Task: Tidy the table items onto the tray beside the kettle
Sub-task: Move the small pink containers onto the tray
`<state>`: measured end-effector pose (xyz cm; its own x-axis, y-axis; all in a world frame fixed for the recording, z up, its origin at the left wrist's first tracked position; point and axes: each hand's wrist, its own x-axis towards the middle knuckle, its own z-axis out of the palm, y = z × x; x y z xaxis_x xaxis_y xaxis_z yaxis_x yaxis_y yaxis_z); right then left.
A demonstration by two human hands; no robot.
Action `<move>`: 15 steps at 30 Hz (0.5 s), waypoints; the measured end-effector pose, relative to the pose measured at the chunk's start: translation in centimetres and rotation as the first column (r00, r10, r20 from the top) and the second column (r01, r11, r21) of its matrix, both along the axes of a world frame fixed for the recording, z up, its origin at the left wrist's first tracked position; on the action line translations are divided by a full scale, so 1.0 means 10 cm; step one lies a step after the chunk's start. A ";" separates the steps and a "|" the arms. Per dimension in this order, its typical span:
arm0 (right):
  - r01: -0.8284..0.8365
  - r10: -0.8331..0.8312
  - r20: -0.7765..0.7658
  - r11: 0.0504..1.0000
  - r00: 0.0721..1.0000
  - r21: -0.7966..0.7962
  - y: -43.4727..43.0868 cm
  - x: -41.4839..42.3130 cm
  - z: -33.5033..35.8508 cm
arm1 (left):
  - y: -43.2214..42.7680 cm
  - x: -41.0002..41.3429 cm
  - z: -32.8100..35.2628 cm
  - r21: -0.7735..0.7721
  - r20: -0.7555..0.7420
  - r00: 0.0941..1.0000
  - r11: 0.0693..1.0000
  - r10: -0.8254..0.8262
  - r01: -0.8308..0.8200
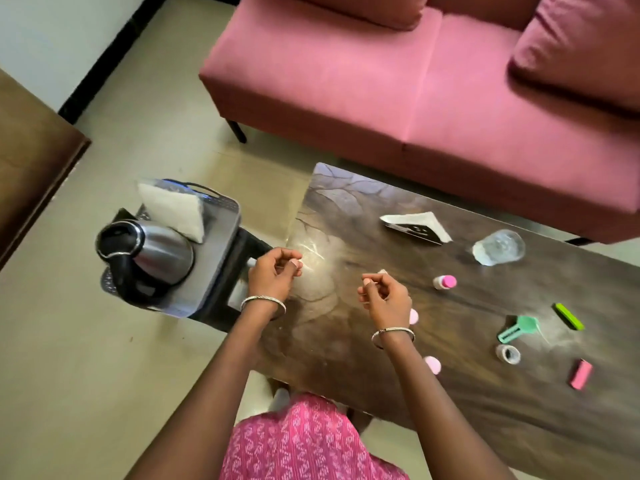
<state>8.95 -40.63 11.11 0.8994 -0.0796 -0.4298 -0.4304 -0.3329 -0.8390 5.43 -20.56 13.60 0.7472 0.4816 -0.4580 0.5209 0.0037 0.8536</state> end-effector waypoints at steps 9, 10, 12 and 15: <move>0.126 -0.131 -0.043 0.987 0.991 -0.097 -1.68 -0.45 -0.13 | -1.48 -0.24 -0.16 0.108 -0.048 0.996 0.991 -0.076 0.081; 0.139 -0.145 -0.044 0.982 0.988 -0.129 -1.84 -0.49 -0.17 | -1.59 -0.25 -0.19 0.128 -0.057 0.995 0.988 -0.086 0.093; 0.145 -0.156 -0.030 0.962 0.987 -0.233 -2.09 -0.56 -0.24 | -1.77 -0.27 -0.26 0.206 -0.093 0.988 0.969 -0.121 0.138; 0.094 -0.137 -0.084 0.919 0.987 -0.383 -2.36 -0.63 -0.45 | -2.03 -0.26 -0.46 0.294 -0.172 0.961 0.920 -0.217 0.260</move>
